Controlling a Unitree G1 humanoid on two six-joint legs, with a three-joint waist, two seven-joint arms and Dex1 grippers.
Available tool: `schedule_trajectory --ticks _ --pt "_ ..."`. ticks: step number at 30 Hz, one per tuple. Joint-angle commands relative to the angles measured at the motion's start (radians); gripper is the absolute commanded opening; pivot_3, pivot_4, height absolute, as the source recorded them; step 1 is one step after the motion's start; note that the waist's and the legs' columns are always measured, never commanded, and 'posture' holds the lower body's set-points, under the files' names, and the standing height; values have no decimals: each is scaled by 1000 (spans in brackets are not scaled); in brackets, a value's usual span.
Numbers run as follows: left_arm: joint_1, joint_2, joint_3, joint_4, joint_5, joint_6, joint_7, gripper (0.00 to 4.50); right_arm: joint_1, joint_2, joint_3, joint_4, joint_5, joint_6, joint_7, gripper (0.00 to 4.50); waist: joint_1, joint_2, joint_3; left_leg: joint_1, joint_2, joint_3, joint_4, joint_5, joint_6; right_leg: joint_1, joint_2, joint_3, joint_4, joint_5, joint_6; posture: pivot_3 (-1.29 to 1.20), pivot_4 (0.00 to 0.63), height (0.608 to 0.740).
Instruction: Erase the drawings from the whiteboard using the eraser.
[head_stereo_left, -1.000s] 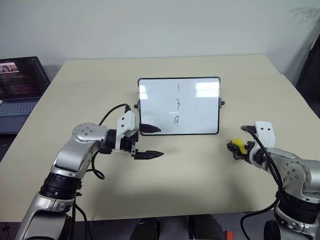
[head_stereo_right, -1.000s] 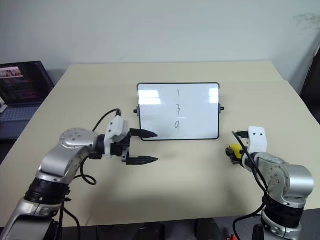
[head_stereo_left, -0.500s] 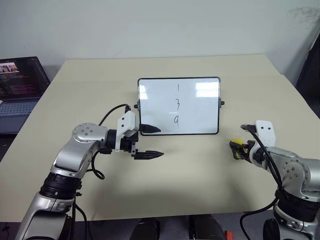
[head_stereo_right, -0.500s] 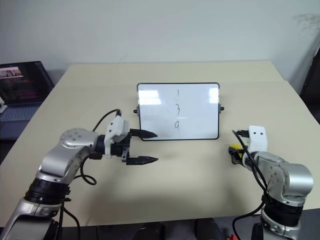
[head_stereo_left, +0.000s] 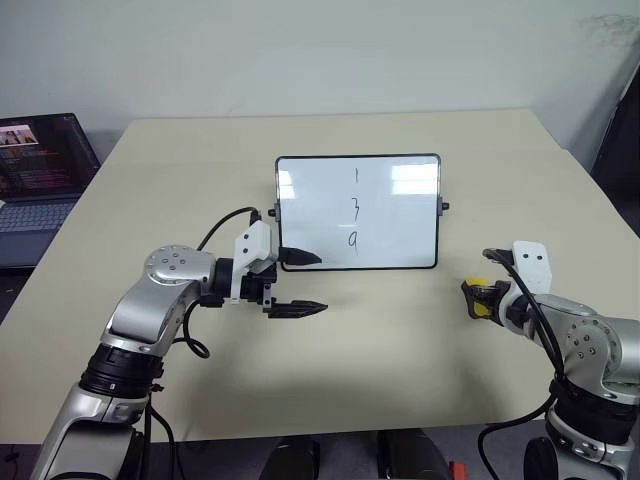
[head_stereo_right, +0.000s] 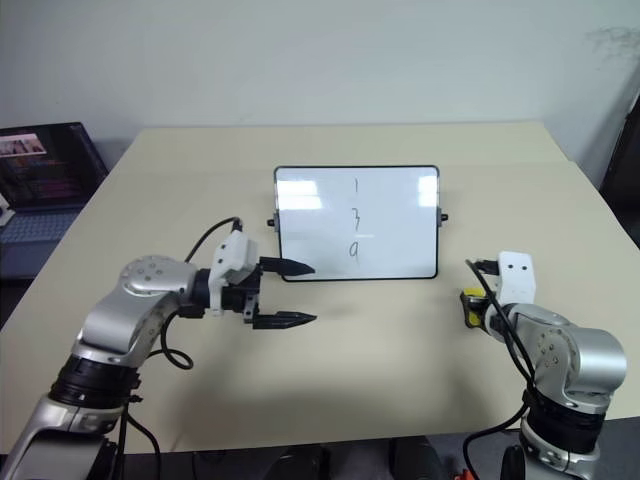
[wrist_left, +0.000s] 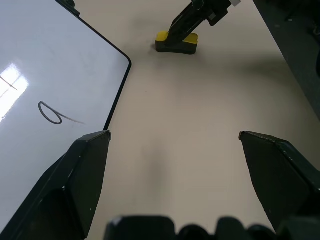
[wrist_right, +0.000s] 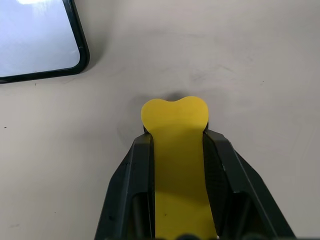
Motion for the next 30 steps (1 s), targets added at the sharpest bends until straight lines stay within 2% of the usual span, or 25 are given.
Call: schedule_trajectory --ticks 1,6,13,24,27,30 --pt "-20 8 24 -23 -8 -4 0 4500 -9 -2 -8 -7 -5 7 -6 971 0 0 0 0 0 0 0 0 0 0 0 0 0 0 0 0 150 740" --pt "-20 9 24 -24 -8 -4 -2 4500 2 -7 8 -12 -5 7 -5 971 0 0 0 0 0 0 0 0 0 0 0 0 0 0 0 0 150 740" --pt "-19 10 23 -28 -8 -4 -4 4500 1 -2 5 -9 -16 7 -10 3203 0 0 0 0 0 0 0 0 0 0 0 0 0 0 0 0 150 740" --pt "-20 9 20 -28 -7 -7 -6 4500 3 12 1 -9 -39 7 -8 3203 0 0 0 0 0 0 0 0 0 0 0 0 0 0 0 0 150 740" --pt "-22 8 20 -26 -6 -7 -6 4500 -2 17 -5 -9 -50 7 -5 2614 0 0 0 0 0 0 0 0 0 0 0 0 0 0 0 0 150 740" --pt "-23 8 19 -24 -5 -9 -6 4500 -6 22 -10 -10 -54 7 -3 1640 0 0 0 0 0 0 0 0 0 0 0 0 0 0 0 0 150 740"
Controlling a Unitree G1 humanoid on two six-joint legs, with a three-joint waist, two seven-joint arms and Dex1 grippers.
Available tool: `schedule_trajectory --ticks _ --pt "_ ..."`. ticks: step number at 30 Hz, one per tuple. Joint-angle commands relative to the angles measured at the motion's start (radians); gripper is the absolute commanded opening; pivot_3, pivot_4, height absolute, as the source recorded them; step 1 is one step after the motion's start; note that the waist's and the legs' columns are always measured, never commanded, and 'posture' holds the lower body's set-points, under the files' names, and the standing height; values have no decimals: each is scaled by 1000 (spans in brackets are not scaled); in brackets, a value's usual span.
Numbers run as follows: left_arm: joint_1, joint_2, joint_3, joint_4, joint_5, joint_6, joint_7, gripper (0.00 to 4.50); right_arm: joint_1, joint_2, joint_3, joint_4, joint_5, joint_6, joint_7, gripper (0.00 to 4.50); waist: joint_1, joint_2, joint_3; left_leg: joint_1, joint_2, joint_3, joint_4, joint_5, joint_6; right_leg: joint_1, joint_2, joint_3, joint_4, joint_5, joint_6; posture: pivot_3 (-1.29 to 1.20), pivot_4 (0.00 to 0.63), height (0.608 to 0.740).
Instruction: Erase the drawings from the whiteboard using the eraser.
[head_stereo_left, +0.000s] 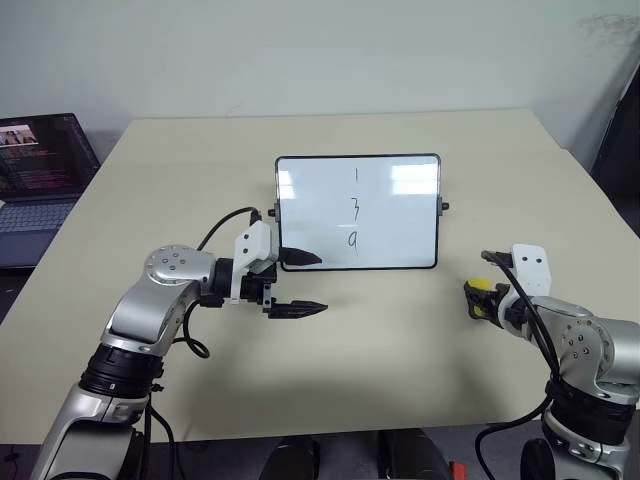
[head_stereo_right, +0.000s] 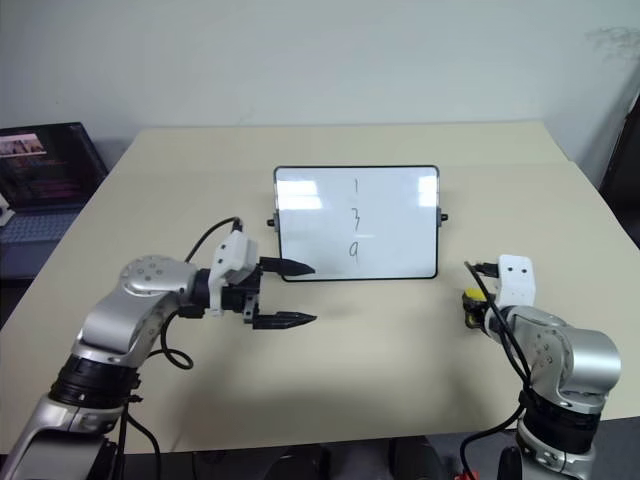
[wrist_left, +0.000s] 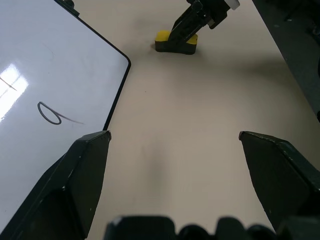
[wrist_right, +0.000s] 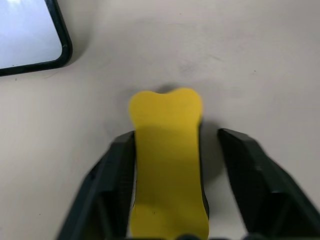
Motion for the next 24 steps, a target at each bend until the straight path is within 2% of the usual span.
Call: schedule_trajectory --ticks 1,3,13,19,24 --pt "-22 7 19 -23 -5 -9 -4 4500 -12 4 -21 -18 -8 8 0 1353 0 0 0 0 0 0 0 0 0 0 0 0 0 0 0 0 150 740" --pt "-24 7 19 -21 -5 -9 -4 4500 -14 4 -21 -18 -10 8 1 1125 0 0 0 0 0 0 0 0 0 0 0 0 0 0 0 0 150 740" --pt "-28 7 17 -14 -3 -12 -7 4500 -25 -16 3 -25 -34 5 13 1123 0 0 0 0 0 0 0 0 0 0 0 0 0 0 0 0 150 740" --pt "-40 -21 32 6 13 -36 45 4500 -96 -104 129 -22 -57 -201 51 1123 -2 0 0 0 0 1 0 0 0 0 0 0 0 0 0 0 150 740" --pt "-54 -58 36 45 66 -63 142 4500 -141 -118 221 -6 -79 -361 67 1123 -2 0 0 0 0 0 0 0 0 0 0 0 0 0 0 0 150 740"
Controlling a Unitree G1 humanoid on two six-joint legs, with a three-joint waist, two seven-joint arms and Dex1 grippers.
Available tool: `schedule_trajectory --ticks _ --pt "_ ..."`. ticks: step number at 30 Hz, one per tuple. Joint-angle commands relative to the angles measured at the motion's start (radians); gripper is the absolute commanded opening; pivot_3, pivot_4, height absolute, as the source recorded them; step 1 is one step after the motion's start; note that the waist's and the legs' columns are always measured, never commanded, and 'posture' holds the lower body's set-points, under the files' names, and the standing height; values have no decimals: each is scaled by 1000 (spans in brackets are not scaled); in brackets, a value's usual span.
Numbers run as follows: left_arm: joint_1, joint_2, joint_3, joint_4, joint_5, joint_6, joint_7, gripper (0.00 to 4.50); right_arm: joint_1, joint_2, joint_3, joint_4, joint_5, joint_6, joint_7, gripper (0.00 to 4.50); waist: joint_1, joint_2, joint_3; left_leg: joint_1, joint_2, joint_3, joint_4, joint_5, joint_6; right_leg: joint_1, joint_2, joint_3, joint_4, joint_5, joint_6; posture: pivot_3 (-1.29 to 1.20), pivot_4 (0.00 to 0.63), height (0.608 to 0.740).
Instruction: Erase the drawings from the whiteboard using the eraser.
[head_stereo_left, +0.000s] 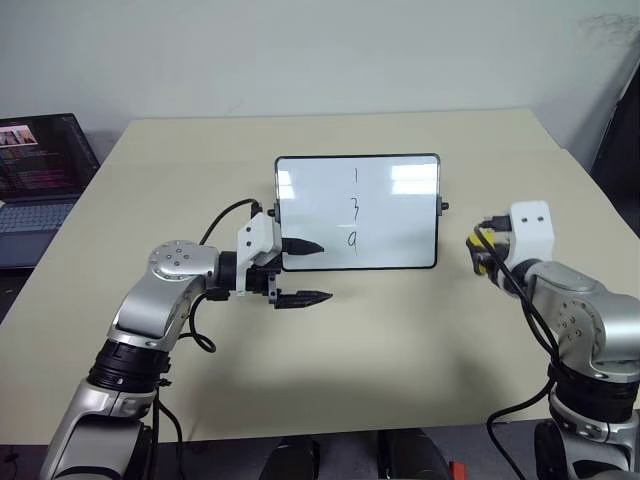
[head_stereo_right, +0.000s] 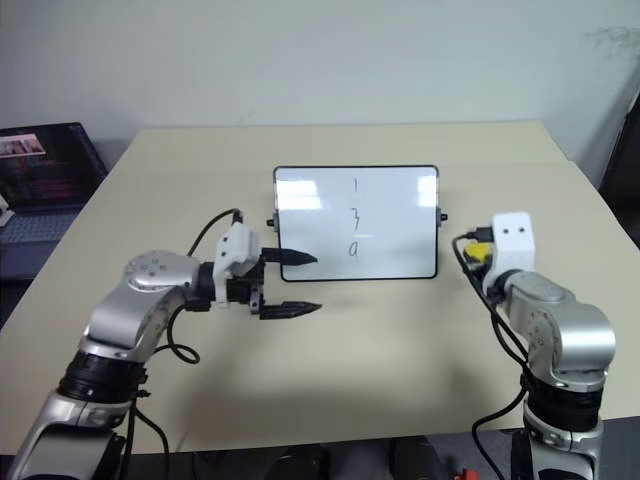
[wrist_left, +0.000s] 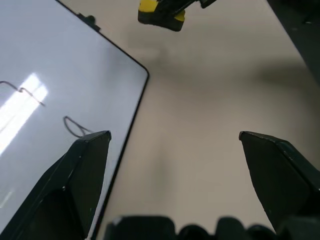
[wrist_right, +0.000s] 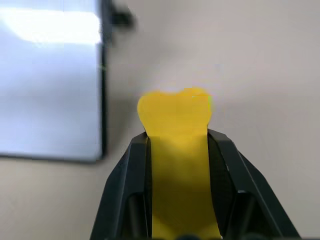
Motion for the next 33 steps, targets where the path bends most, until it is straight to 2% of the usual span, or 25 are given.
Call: schedule_trajectory --ticks 1,8,14,19,24,33 --pt "-19 -19 26 13 39 -29 72 4500 -36 5 47 -5 -17 -110 10 1123 0 0 0 0 0 0 0 0 0 0 0 0 0 0 0 0 150 740" --pt "5 -124 32 35 154 -7 338 4500 -100 48 162 88 -55 -293 22 1123 1 0 0 0 0 0 0 0 0 0 0 0 0 0 0 0 150 740" --pt "39 -177 41 -3 176 -1 455 4500 -115 84 221 168 -85 -407 30 1123 1 0 0 -1 0 0 0 2 -4 -1 -1 0 0 0 0 0 150 740" --pt "62 -242 67 -41 190 17 588 4500 -196 115 281 296 -142 -580 48 1123 0 0 0 0 0 0 0 2 -4 -1 -1 1 0 0 0 0 150 740" --pt "84 -290 71 -67 204 49 673 4500 -275 125 326 432 -205 -767 80 1123 0 0 0 0 -1 1 0 2 -4 -1 -1 1 0 0 0 0 150 740" --pt "90 -316 56 -72 218 47 718 4500 -384 157 337 644 -245 -945 123 1123 -1 0 0 0 0 1 0 2 -4 -2 -1 1 0 0 0 0 150 740"
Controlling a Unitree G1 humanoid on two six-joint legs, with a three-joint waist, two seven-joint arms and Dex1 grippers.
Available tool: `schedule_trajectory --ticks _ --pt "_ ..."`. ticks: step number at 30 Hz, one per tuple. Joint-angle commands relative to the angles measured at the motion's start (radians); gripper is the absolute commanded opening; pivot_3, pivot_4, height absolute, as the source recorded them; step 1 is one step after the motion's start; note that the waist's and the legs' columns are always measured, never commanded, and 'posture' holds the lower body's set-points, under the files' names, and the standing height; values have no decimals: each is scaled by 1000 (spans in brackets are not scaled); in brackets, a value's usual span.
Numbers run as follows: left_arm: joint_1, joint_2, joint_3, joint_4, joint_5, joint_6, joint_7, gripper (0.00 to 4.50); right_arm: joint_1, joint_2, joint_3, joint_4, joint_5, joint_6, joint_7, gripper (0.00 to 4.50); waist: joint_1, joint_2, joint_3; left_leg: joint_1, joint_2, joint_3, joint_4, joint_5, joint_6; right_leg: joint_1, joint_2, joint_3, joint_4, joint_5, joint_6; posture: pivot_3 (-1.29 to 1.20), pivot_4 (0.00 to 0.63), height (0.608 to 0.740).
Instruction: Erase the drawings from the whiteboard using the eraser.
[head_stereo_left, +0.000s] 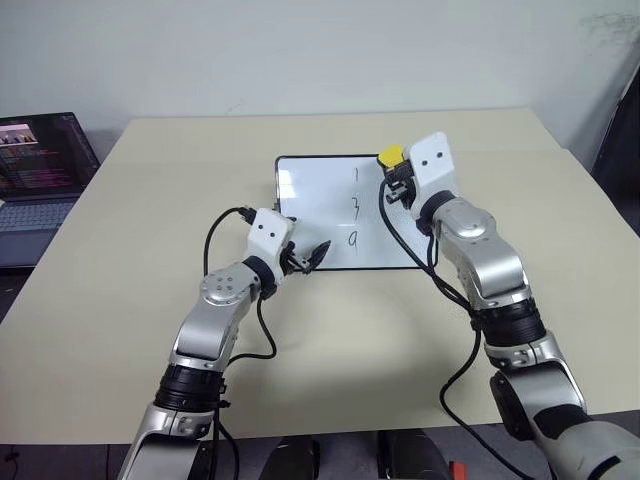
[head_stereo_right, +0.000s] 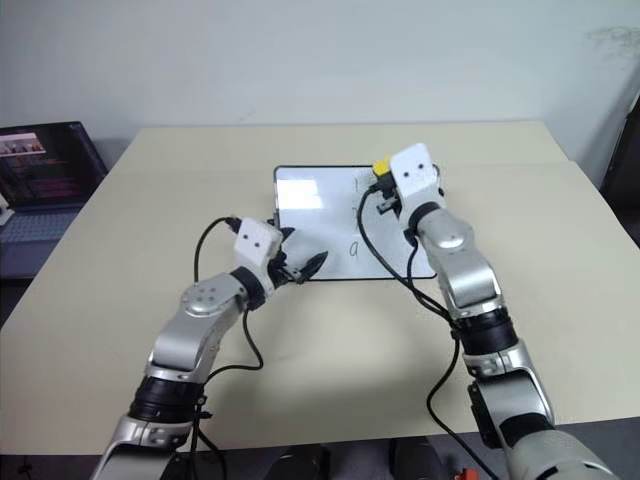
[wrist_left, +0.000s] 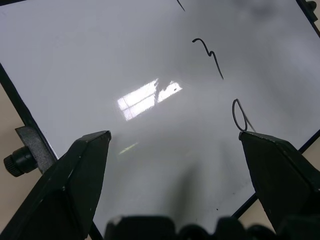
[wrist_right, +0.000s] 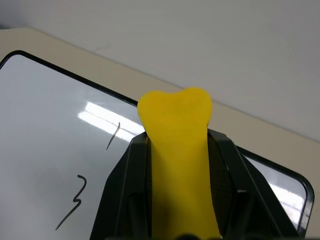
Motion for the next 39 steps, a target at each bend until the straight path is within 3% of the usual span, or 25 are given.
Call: schedule_trajectory --ticks 1,18,39 --pt "-5 -3 6 -50 13 -20 12 4500 -73 23 4 59 -19 -90 23 1123 -3 0 0 0 0 0 0 0 0 0 0 0 0 0 0 0 150 740" --pt "33 5 25 -90 18 -27 41 4500 -237 92 63 394 -95 -297 168 1123 -17 0 0 0 0 0 0 0 0 -1 0 0 0 0 0 0 150 740" --pt "25 -5 20 -52 19 -73 44 4500 -364 46 57 738 -190 -403 133 1123 -22 0 0 0 0 0 0 0 0 -1 0 0 1 0 0 0 150 740"
